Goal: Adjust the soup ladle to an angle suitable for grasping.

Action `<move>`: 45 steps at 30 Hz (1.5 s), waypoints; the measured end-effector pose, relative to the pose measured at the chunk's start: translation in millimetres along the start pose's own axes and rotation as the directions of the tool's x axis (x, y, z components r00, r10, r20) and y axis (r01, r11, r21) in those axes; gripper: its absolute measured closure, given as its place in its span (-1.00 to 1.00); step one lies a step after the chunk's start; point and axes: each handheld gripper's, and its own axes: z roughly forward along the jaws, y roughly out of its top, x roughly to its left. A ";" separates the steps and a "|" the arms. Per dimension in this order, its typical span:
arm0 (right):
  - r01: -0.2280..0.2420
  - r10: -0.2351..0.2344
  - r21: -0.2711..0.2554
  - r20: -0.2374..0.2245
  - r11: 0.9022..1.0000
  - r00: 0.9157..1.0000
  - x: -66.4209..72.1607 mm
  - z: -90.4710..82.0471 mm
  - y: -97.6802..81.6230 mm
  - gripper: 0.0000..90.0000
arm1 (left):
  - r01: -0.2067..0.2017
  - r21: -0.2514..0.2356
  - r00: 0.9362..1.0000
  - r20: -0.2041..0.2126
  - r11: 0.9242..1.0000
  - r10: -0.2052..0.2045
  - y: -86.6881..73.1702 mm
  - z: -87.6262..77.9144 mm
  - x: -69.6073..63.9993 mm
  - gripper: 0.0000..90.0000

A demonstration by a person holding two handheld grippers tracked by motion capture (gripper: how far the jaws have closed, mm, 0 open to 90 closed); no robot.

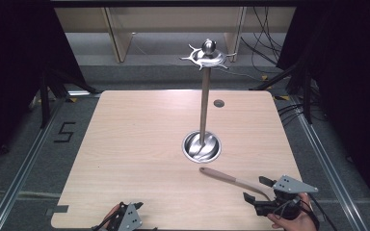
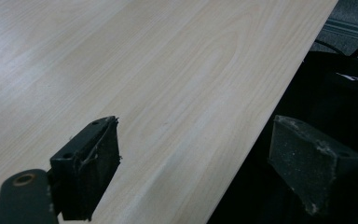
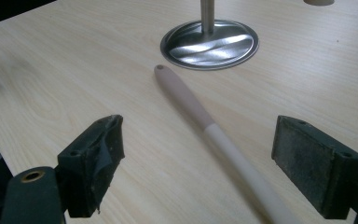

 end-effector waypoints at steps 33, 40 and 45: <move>0.206 -0.218 0.294 0.007 0.933 0.976 -8.5 44.4 46.6 -0.34 | 0.002 0.001 1.000 0.006 1.000 -0.002 -0.5 1.1 1.5 -0.66; 0.251 -0.274 0.414 -0.003 0.875 0.962 -6.9 64.3 47.5 -0.14 | -0.001 0.002 1.000 0.008 1.000 0.001 -0.1 1.3 0.8 -0.66; 0.244 -0.277 0.488 -0.004 0.838 0.961 -7.6 77.8 50.0 0.04 | 0.000 0.003 1.000 0.007 1.000 0.000 -0.5 1.1 1.7 -0.66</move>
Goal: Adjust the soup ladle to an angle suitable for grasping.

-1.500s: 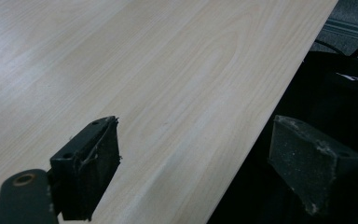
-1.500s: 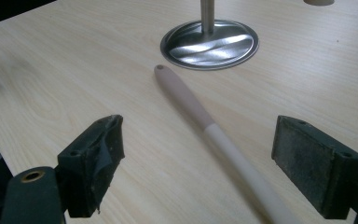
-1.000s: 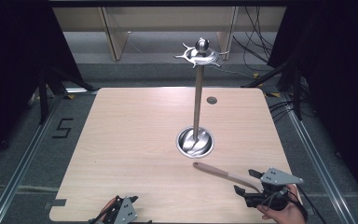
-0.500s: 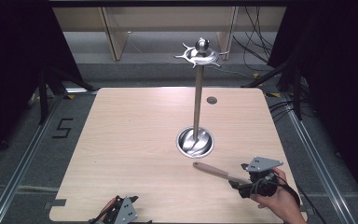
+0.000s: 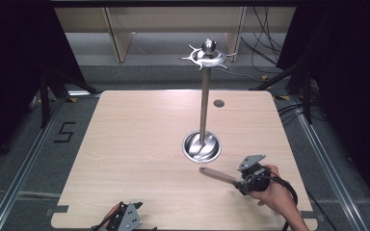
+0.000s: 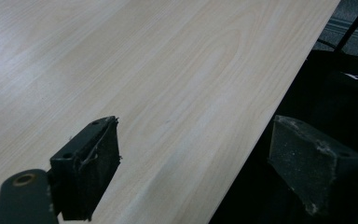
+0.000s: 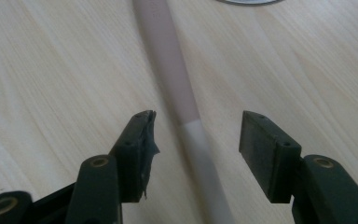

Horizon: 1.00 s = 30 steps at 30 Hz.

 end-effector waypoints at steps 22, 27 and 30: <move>0.119 -0.111 0.162 -0.055 0.980 0.992 -2.4 14.9 19.9 0.53 | -0.004 -0.001 1.000 -0.010 1.000 0.004 0.1 -0.9 0.1 -0.66; 0.123 -0.112 0.182 -0.072 0.976 0.991 -4.4 19.2 23.6 0.55 | 0.002 -0.007 1.000 -0.006 1.000 -0.002 0.2 -1.1 -0.6 -0.66; 0.110 -0.095 0.194 -0.084 0.975 0.992 -6.6 21.8 24.5 0.56 | 0.006 -0.007 1.000 0.001 1.000 -0.006 0.0 -1.0 -0.3 -0.66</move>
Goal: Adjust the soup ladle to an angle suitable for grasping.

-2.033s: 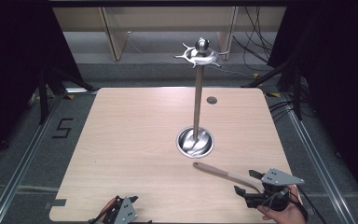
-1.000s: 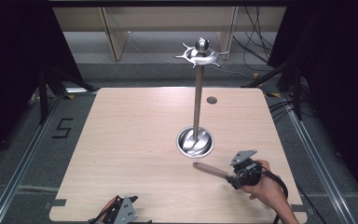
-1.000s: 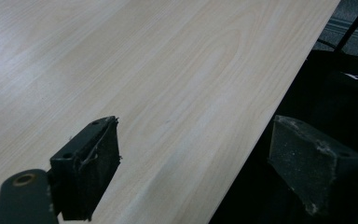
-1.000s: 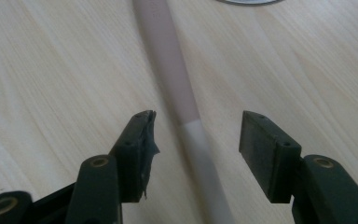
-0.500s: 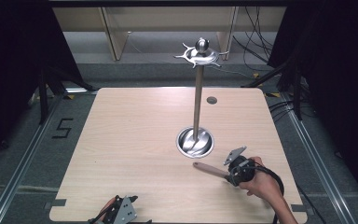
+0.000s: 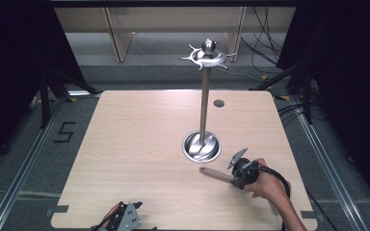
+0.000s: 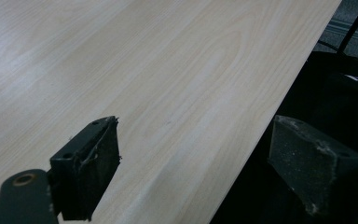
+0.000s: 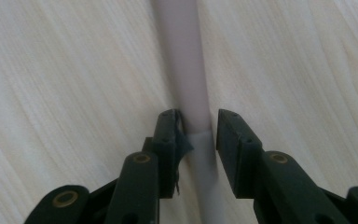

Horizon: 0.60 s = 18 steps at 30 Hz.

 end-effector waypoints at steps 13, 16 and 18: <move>0.030 -0.027 0.071 -0.036 0.997 0.999 -5.3 3.7 7.1 0.66 | 0.008 -0.008 1.000 0.005 1.000 -0.008 0.5 0.3 -0.8 -0.66; 0.064 -0.063 0.097 -0.014 0.993 0.998 -1.7 3.2 9.5 0.68 | -0.002 -0.008 1.000 0.003 1.000 0.002 0.4 0.1 -0.8 -0.66; 0.108 -0.109 0.104 0.004 0.989 0.994 -1.0 3.2 10.7 0.70 | -0.005 -0.005 1.000 0.006 1.000 0.005 1.0 -0.4 -0.7 -0.66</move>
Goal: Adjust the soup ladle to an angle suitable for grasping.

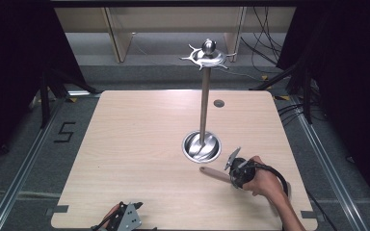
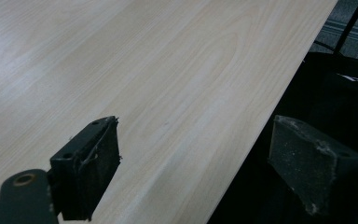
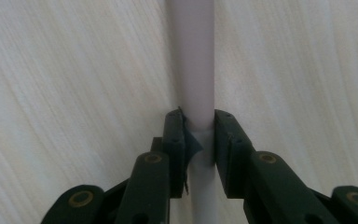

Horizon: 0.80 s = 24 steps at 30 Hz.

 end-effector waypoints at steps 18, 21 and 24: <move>-0.082 0.095 -0.210 0.051 0.974 0.994 -7.9 -41.3 -25.5 0.72 | -0.001 0.002 1.000 -0.013 1.000 0.001 0.3 -1.3 -0.3 -0.65; -0.083 0.098 -0.261 0.044 0.962 0.994 -12.2 -51.2 -33.1 0.72 | 0.005 0.002 1.000 -0.010 1.000 -0.005 -0.1 -0.6 -0.5 -0.65; -0.110 0.131 -0.317 0.043 0.942 0.990 -15.0 -62.0 -40.7 0.72 | 0.001 0.017 1.000 0.005 1.000 -0.001 0.5 -2.2 0.1 -0.65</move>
